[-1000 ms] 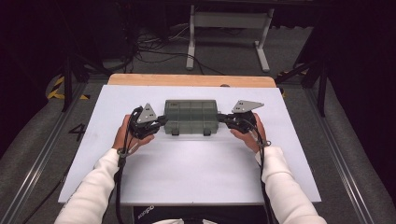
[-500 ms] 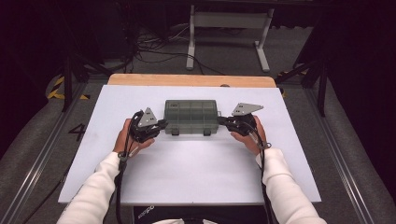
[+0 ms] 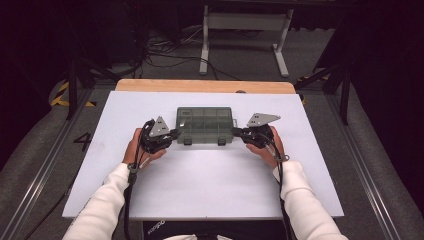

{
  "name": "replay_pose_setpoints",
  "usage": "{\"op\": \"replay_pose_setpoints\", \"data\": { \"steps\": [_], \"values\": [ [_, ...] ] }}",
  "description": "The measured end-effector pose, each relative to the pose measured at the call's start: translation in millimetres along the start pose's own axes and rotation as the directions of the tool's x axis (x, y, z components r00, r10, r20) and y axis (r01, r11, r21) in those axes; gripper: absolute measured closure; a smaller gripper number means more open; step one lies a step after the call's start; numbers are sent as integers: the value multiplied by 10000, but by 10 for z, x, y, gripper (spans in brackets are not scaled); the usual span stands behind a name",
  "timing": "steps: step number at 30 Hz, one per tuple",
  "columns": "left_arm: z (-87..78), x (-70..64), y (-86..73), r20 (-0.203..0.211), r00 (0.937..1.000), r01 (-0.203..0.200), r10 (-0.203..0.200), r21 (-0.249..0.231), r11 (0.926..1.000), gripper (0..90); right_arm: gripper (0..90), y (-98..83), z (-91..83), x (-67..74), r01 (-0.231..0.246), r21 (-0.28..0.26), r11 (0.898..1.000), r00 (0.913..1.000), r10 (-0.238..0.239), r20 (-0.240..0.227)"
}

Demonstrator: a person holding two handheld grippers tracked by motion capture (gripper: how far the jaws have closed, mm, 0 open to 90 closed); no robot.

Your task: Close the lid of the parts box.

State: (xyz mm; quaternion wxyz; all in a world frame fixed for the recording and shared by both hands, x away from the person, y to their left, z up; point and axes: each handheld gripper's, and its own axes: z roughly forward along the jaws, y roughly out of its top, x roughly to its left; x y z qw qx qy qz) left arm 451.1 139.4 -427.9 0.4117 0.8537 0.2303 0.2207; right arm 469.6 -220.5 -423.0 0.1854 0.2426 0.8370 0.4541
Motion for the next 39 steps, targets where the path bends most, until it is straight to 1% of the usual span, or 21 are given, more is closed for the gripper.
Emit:
{"op": "replay_pose_setpoints", "data": {
  "steps": [4, 7, 10, 11, 12, 15, 16, 19, 22, 25, 27, 30, 35, 37, 39],
  "values": [
    [13, -7, 5, -3, 10000, -49, 49, 13, 10000, 816, 868, -11, -3, -3, -55, -65, 10000, 10000, 55, -16],
    [36, -21, 1, 25, 9999, -147, 147, 103, 9998, 820, 870, -16, 9, 8, 47, 80, 10000, 10000, -47, 34],
    [48, -27, -8, 65, 9999, -99, 99, 107, 9999, 821, 870, -24, 12, 10, 25, 69, 10000, 10000, -25, 11],
    [50, -23, -13, 22, 9999, -145, 145, 140, 9998, 822, 868, -33, 16, 9, 6, 74, 10000, 10000, -6, 1],
    [57, -25, -23, 17, 10000, -86, 86, 145, 9999, 822, 867, -42, 19, 9, -10, 77, 10000, 10000, 10, 11],
    [55, -4, -36, -12, 10000, -82, 82, 112, 9999, 823, 869, -57, 22, 19, 34, 57, 10000, 10000, -35, 20],
    [55, 3, -43, 22, 10000, -15, 15, 69, 10000, 824, 870, -58, 22, 24, 37, 54, 10000, 10000, -37, 28],
    [56, 2, -43, 7, 10000, -52, 52, 75, 10000, 823, 871, -62, 22, 27, 36, 29, 10000, 10000, -36, 50],
    [64, -16, -34, -68, 9999, -113, 114, 109, 9999, 818, 871, -59, 24, 38, 47, 42, 10000, 9999, -47, 102],
    [70, -22, -30, -69, 9999, -138, 138, 81, 9999, 818, 867, -53, 22, 51, 155, 79, 9998, 9997, -156, 195],
    [68, -19, -32, -48, 9999, -104, 105, 86, 9999, 818, 862, -57, 16, 47, 156, 89, 9998, 9997, -157, 205],
    [65, -20, -28, -103, 9997, -198, 199, 102, 9998, 817, 858, -65, -3, 34, 145, 176, 9997, 9994, -151, 310],
    [28, -11, -21, -172, 9997, -164, 163, -34, 9999, 803, 821, -103, -25, 24, -88, -21, 10000, 9992, 89, 383],
    [3, -8, -18, -200, 9997, -150, 147, -149, 9998, 799, 784, -106, -43, 24, -106, -76, 9999, 9987, 110, 502],
    [-22, -7, -14, -207, 9997, -158, 154, -227, 9996, 786, 766, -104, -64, 22, -141, -143, 9998, 9979, 150, 628]
  ]
}}
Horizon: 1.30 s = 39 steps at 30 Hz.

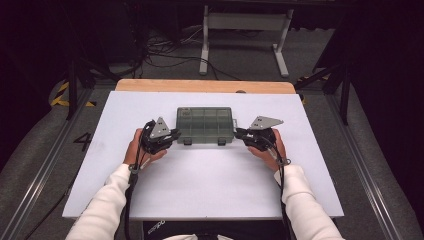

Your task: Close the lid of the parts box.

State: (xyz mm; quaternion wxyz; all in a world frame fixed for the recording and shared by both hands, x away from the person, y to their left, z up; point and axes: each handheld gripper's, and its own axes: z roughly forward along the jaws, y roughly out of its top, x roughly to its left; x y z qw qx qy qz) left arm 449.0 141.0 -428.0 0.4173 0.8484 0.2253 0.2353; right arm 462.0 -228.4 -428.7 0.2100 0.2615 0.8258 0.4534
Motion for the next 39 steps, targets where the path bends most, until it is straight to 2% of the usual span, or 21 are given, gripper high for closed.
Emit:
{"op": "replay_pose_setpoints", "data": {
  "steps": [4, 5, 11, 16, 23, 28, 33, 35, 39],
  "values": [
    [-34, 5, 0, -38, 10000, 34, -34, -91, 10000, 748, 725, 0, -44, -9, -24, -109, 9999, 9998, 26, 211],
    [-53, 13, -9, -14, 10000, 89, -89, -175, 9998, 734, 690, -1, -66, -8, -38, -148, 9999, 9993, 43, 358],
    [-96, 7, -34, -104, 9999, 85, -88, -266, 9996, 682, 621, -5, -107, 14, -20, -244, 9997, 9985, 33, 540],
    [-135, -13, -67, -248, 9996, -111, 101, -381, 9992, 590, 446, -21, -142, 20, -122, -256, 9996, 9959, 145, 898],
    [-157, -18, -108, -293, 9996, -37, 20, -580, 9983, 444, 276, -30, -152, 23, -187, -384, 9991, 9910, 236, 1318],
    [-145, -16, -133, -317, 9994, 94, -115, -637, 9979, 339, 198, -41, -141, 29, -196, -408, 9990, 9878, 256, 1536],
    [-129, -30, -158, -406, 9990, 144, -173, -715, 9973, 276, 142, -55, -124, 27, -243, -429, 9988, 9875, 307, 1549],
    [-115, -34, -163, -458, 9989, 72, -102, -662, 9978, 222, 113, -65, -114, 24, -368, -472, 9982, 9875, 436, 1513],
    [-103, -31, -172, -463, 9983, 306, -343, -785, 9964, 118, 81, -63, -120, 25, -385, -608, 9974, 9880, 471, 1469]
  ]
}}
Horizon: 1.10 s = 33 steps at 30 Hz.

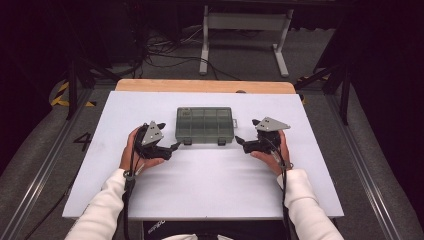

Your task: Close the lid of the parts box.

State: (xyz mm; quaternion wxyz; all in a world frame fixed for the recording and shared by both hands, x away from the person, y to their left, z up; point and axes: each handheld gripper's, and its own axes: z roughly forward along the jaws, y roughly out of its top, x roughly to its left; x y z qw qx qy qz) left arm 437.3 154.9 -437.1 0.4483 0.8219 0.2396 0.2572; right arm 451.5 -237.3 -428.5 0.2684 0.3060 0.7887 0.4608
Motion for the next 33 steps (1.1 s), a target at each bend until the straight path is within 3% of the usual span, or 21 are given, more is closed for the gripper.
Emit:
{"op": "replay_pose_setpoints", "data": {
  "steps": [9, 18, 33],
  "values": [
    [-18, -6, -4, 403, 9992, 36, -27, -213, 9998, 61, 57, -3, -6, 13, -15, -27, 10000, 10000, 15, 94],
    [-51, -30, 12, 272, 9996, -65, 72, -240, 9997, 57, 95, 44, -63, 64, 385, -238, 9990, 9977, -371, 558],
    [-147, -79, 9, 205, 9996, -192, 198, -292, 9994, 56, 106, 75, -169, 113, 832, -356, 9959, 9944, -806, 686]
  ]
}}
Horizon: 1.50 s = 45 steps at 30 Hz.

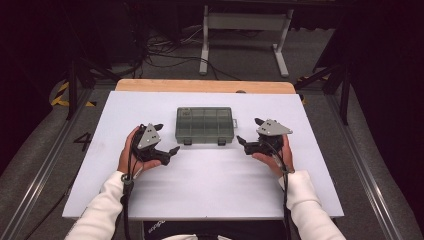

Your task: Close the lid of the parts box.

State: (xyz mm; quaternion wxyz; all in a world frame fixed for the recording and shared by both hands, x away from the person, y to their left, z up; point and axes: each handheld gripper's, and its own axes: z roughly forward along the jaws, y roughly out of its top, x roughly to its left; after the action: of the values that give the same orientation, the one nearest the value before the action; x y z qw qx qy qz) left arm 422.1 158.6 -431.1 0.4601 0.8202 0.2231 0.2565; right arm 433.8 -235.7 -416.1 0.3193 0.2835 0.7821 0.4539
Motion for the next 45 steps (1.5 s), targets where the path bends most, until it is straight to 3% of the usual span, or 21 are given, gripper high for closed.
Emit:
{"op": "replay_pose_setpoints", "data": {
  "steps": [45],
  "values": [
    [-247, -54, -85, -140, 9997, -218, 218, -7, 9998, 60, 109, -29, -277, 46, 345, -42, 9994, 9988, -343, 362]
  ]
}}
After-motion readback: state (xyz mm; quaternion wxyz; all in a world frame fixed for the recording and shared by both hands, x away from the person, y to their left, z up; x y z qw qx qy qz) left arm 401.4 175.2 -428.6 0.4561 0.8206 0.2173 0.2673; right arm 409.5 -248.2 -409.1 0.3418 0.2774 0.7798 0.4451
